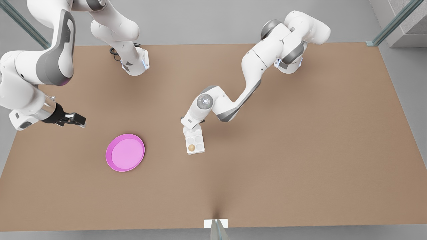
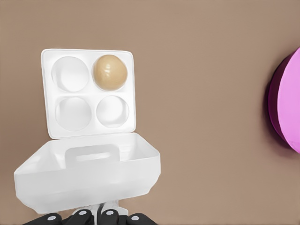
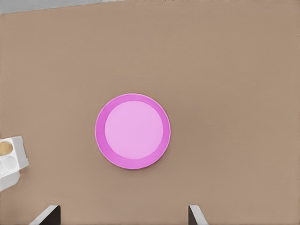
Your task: Pack egg into the box and close the box lid
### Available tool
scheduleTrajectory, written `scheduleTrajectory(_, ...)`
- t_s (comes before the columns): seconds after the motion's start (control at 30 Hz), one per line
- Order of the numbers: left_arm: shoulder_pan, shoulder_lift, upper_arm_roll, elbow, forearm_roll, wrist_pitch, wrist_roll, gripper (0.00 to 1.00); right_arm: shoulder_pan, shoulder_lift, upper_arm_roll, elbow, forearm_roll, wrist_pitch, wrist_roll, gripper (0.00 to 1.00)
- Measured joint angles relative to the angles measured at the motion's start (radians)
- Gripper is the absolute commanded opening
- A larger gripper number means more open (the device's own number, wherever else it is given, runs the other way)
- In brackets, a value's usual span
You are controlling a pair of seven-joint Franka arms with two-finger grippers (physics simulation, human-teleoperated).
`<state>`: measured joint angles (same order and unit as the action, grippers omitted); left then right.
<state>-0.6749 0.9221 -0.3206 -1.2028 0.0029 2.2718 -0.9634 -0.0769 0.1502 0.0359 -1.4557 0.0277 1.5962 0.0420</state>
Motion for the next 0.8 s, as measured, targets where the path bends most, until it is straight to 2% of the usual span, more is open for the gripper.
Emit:
scheduleTrajectory(0.27, 0.008, 0.003, 0.002, 0.014, -0.001, 0.028, -0.003, 0.25, 0.009, 0.025, 0.008, 0.041, -0.038, -0.068, 0.065, 1.0)
scheduleTrajectory(0.8, 0.014, 0.026, 0.02, 0.048, 0.005, 0.064, 0.052, 0.26, 0.006, 0.02, 0.022, 0.043, -0.037, -0.081, 0.065, 1.0)
